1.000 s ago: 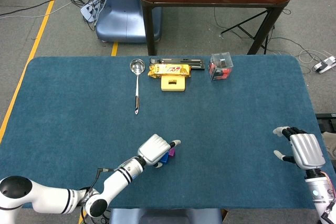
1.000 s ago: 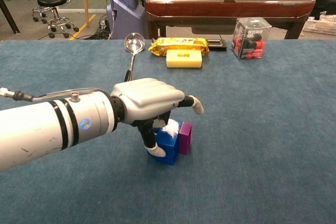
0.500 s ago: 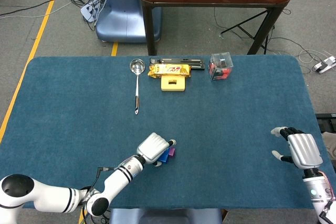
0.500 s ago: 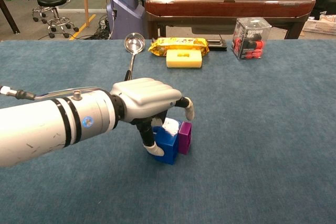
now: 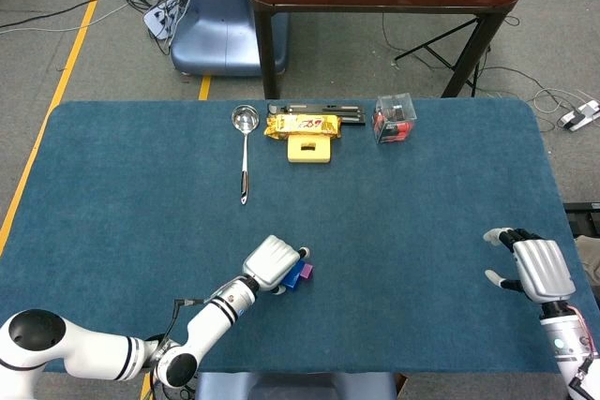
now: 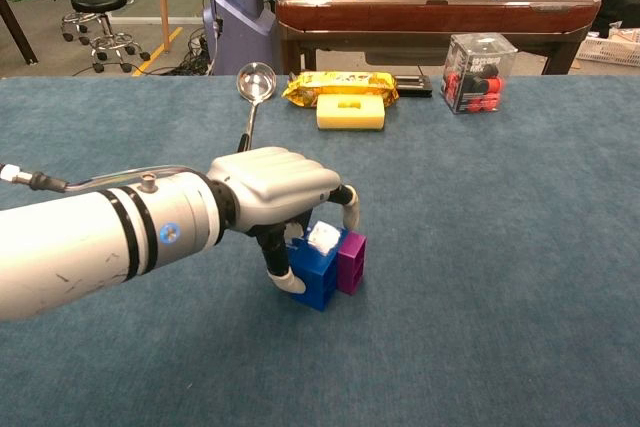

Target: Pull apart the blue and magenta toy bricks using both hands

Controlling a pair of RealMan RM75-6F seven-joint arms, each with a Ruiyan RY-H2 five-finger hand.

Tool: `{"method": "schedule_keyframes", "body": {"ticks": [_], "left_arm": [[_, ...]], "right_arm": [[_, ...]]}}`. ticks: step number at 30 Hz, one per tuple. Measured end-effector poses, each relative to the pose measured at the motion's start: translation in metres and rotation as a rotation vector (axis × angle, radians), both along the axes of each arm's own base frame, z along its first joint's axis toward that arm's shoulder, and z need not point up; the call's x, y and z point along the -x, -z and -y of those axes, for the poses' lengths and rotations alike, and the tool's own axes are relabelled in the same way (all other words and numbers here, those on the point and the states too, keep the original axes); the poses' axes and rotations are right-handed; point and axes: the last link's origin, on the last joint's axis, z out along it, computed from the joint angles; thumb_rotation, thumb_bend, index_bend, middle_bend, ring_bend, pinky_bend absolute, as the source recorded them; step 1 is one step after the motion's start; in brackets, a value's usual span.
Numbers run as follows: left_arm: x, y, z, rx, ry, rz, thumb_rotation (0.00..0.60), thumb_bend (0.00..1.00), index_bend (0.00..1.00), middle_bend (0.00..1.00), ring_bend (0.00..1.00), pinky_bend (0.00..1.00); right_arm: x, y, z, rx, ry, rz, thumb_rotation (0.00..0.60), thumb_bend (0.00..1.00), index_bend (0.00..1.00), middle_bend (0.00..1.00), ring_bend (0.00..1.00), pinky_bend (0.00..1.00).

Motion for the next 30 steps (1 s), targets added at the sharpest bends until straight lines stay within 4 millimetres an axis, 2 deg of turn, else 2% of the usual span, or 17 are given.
{"method": "schedule_keyframes", "body": {"ticks": [7, 12, 16, 30], "left_arm": [[0.0010, 0.0012, 0.0000, -0.016, 0.009, -0.024, 0.600, 0.00, 0.46, 1.00, 1.00, 1.00], [0.0022, 0.0008, -0.0008, -0.030, 0.008, -0.029, 0.600, 0.00, 0.38, 1.00, 1.00, 1.00], [0.0033, 0.0005, -0.0011, -0.040, 0.009, -0.039, 0.600, 0.00, 0.40, 1.00, 1.00, 1.00], [0.0038, 0.0005, 0.0000, -0.047, 0.016, -0.029, 0.600, 0.00, 0.58, 1.00, 1.00, 1.00]], "right_arm": [[-0.0001, 0.0015, 0.0003, -0.005, -0.001, 0.002, 0.600, 0.08, 0.41, 0.45, 0.40, 0.55], [-0.0003, 0.0025, 0.0005, -0.008, -0.001, 0.002, 0.600, 0.08, 0.41, 0.45, 0.40, 0.55], [-0.0008, 0.0028, 0.0008, -0.009, -0.003, 0.003, 0.600, 0.08, 0.41, 0.45, 0.40, 0.55], [-0.0016, 0.0053, 0.0029, -0.014, -0.006, 0.011, 0.600, 0.08, 0.41, 0.45, 0.40, 0.55]]}}
